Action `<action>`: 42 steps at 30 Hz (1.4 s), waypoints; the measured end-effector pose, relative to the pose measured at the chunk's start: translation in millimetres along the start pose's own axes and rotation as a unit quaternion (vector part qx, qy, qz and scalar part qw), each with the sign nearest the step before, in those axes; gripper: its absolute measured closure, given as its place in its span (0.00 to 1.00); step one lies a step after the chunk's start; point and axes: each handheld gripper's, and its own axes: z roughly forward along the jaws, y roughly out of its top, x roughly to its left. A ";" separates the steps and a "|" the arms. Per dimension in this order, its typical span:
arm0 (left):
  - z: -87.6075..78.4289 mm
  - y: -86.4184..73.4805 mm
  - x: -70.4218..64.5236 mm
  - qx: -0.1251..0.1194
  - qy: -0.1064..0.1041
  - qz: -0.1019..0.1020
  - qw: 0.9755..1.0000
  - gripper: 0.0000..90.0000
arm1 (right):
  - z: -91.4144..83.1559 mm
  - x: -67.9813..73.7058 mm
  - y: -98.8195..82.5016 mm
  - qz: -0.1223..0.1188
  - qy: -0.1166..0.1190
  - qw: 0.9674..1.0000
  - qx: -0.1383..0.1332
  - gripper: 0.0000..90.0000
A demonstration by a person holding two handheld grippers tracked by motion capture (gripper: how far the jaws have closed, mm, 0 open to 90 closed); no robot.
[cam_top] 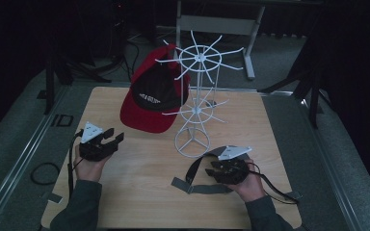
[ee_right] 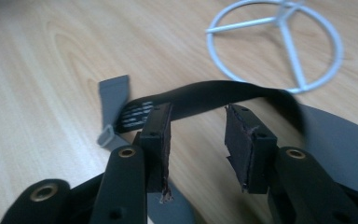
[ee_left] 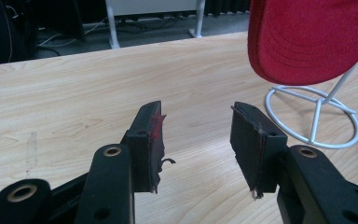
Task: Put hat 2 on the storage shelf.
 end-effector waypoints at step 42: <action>0.9 -0.8 0.5 0.002 0.000 -0.001 1.000 0.60 | 39.6 29.7 0.2 -0.075 0.050 0.994 0.061 0.93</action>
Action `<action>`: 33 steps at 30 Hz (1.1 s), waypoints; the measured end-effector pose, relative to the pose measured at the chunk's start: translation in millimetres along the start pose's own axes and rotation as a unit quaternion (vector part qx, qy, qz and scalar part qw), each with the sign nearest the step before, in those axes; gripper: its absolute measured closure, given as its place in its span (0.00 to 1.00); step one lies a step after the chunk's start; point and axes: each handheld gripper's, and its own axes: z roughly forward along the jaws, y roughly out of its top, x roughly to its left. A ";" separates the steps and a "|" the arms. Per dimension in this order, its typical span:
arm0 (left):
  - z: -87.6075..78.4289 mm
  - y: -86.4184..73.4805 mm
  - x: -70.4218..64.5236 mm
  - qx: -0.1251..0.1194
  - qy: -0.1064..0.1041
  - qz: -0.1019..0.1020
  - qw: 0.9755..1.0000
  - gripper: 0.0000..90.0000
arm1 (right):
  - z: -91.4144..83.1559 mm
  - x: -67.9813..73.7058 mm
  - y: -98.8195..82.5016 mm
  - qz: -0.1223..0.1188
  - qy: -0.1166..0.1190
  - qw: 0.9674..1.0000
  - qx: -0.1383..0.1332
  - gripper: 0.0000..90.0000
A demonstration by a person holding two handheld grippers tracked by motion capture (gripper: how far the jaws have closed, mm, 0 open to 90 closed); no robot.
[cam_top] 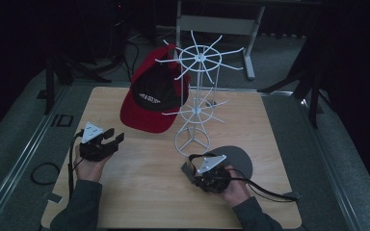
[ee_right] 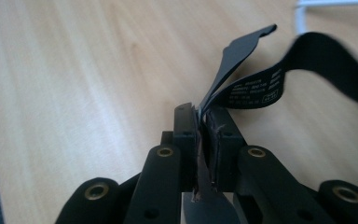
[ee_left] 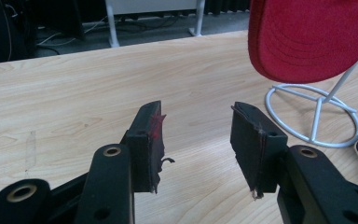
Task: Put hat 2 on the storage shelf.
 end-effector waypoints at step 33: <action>-1.5 -3.0 2.3 -0.002 0.001 -0.004 1.000 0.60 | -68.3 -76.8 0.6 0.088 -0.108 0.985 -0.097 0.93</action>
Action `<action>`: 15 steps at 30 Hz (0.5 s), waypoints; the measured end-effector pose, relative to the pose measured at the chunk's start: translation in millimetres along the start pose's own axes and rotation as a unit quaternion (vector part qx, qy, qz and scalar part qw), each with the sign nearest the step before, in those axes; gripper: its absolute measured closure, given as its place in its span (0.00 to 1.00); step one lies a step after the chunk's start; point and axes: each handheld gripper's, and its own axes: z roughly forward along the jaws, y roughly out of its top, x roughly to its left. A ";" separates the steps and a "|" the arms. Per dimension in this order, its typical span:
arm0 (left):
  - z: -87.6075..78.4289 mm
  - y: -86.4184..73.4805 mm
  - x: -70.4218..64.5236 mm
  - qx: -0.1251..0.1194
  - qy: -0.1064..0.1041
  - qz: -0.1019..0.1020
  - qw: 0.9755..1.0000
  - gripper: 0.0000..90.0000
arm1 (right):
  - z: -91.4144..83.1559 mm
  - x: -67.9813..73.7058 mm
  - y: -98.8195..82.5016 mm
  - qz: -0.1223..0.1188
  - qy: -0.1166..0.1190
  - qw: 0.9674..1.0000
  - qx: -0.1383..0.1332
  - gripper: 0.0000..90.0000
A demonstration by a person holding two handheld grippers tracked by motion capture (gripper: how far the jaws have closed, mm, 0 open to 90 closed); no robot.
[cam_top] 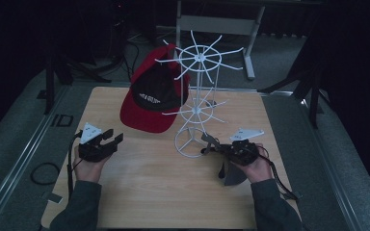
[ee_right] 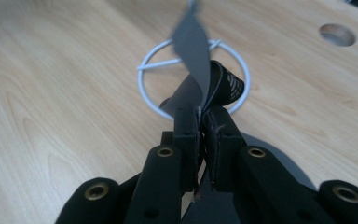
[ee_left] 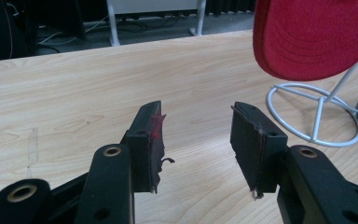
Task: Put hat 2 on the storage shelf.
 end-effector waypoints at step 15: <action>-0.1 -0.3 0.7 0.000 0.000 -0.001 1.000 0.60 | -25.9 -17.5 12.2 0.022 -0.020 0.998 -0.048 0.93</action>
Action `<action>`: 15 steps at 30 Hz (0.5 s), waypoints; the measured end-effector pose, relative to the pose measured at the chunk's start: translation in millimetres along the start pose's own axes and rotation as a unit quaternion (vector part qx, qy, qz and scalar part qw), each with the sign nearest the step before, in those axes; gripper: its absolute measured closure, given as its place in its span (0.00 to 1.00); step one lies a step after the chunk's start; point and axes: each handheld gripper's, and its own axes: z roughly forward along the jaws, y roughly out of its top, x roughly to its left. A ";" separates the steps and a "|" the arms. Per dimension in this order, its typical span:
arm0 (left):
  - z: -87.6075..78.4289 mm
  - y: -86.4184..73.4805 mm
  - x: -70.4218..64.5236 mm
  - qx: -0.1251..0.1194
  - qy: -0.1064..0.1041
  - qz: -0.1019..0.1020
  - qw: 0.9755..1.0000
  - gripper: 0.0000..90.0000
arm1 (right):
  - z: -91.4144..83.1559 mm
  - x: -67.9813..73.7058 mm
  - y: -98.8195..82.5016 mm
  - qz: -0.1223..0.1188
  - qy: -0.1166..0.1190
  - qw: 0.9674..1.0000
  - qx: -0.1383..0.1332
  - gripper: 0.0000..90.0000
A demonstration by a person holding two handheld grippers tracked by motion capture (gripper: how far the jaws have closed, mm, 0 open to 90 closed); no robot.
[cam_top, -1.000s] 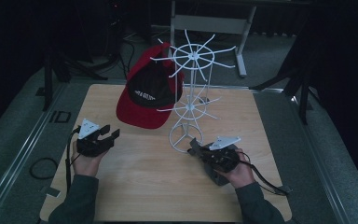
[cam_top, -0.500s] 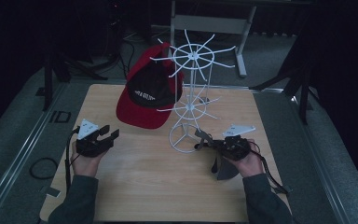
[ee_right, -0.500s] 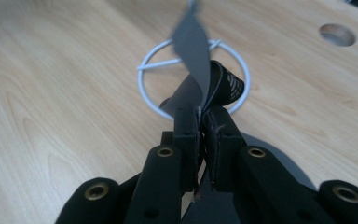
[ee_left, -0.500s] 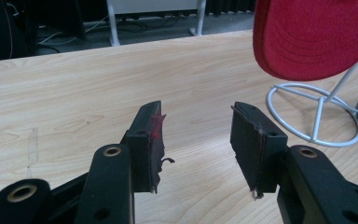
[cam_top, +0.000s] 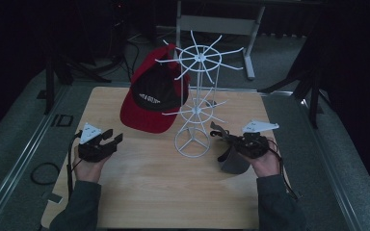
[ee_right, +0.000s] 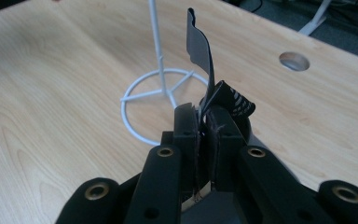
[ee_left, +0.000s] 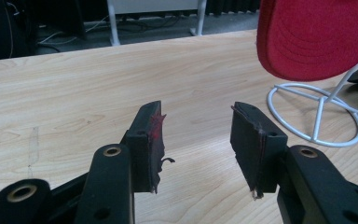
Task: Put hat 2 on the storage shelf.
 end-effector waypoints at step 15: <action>0.3 0.8 0.7 -0.001 -0.001 -0.003 1.000 0.60 | -20.5 -16.8 19.8 0.010 -0.018 0.999 -0.034 0.93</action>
